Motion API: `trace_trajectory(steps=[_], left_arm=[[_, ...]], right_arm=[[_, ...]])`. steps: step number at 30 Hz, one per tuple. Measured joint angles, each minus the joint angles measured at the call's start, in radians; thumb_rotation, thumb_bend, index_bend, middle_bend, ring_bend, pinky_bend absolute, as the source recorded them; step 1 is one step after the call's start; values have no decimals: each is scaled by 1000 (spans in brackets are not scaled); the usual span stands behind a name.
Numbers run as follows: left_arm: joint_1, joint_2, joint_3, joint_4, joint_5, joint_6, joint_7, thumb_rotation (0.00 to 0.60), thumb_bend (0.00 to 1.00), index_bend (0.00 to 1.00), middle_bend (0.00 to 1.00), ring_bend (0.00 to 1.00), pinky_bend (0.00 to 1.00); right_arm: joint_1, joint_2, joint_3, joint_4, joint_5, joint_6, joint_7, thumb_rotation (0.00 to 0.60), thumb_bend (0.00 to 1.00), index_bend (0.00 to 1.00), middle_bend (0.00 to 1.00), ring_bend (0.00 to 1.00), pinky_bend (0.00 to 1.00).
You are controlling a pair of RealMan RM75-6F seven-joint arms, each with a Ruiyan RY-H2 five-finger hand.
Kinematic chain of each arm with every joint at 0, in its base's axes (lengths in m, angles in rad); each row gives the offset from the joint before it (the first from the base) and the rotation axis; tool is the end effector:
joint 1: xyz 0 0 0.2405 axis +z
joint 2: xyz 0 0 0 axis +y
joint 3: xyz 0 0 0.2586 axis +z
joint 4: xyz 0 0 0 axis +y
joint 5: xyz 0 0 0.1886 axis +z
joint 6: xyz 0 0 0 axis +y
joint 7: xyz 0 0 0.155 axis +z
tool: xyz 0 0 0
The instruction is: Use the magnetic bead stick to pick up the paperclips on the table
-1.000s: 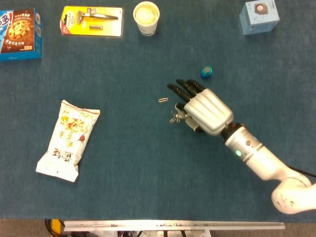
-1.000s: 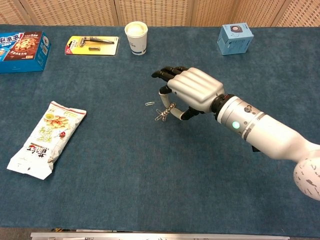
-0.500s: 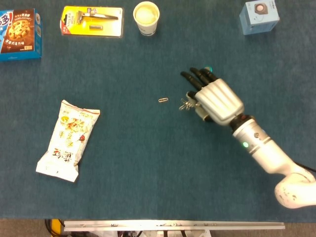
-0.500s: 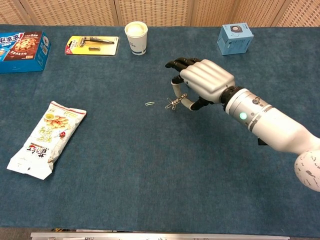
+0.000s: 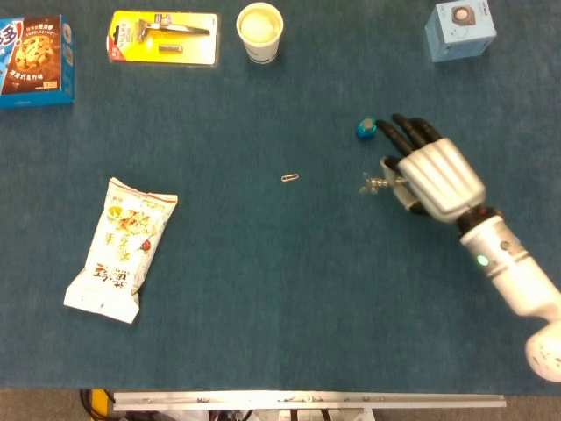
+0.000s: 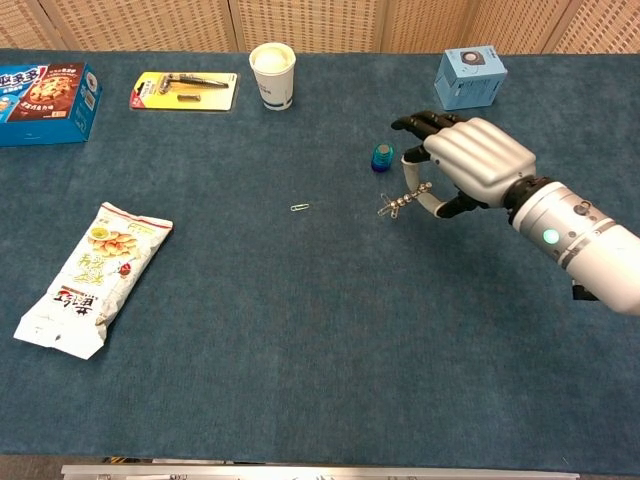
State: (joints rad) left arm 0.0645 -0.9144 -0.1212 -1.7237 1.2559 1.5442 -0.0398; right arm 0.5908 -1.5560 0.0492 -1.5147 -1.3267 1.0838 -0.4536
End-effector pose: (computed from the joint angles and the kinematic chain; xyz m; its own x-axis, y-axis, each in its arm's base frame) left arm -0.3384 0.1487 0.2679 0.4441 -0.0772 0.8927 0.8529 0.3416 -0.3947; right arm -0.1764 -0.2935 -0.0070 0.5798 -0.1835 0.7938 -0.7630 -0.4639 0.4502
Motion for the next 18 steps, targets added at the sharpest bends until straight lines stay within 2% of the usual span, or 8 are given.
trace_trajectory(steps=[7,10,18], left_arm=[[-5,-5,3,2,7,-5,5,600,96,528,466,342,441],[-8,-7,4,2,7,-9,10,600,97,528,466,342,442],[-14,-11,8,-1,9,-18,25,600,97,529,466,342,442]], right_arm=[[-42,17,-29,31,-4,18,22,600,353,569,104,25,137],[-52,22,-36,37,-1,14,26,600,328,535,104,25,137],[-75,55,-49,19,-18,27,34,600,82,171,104,25,137]])
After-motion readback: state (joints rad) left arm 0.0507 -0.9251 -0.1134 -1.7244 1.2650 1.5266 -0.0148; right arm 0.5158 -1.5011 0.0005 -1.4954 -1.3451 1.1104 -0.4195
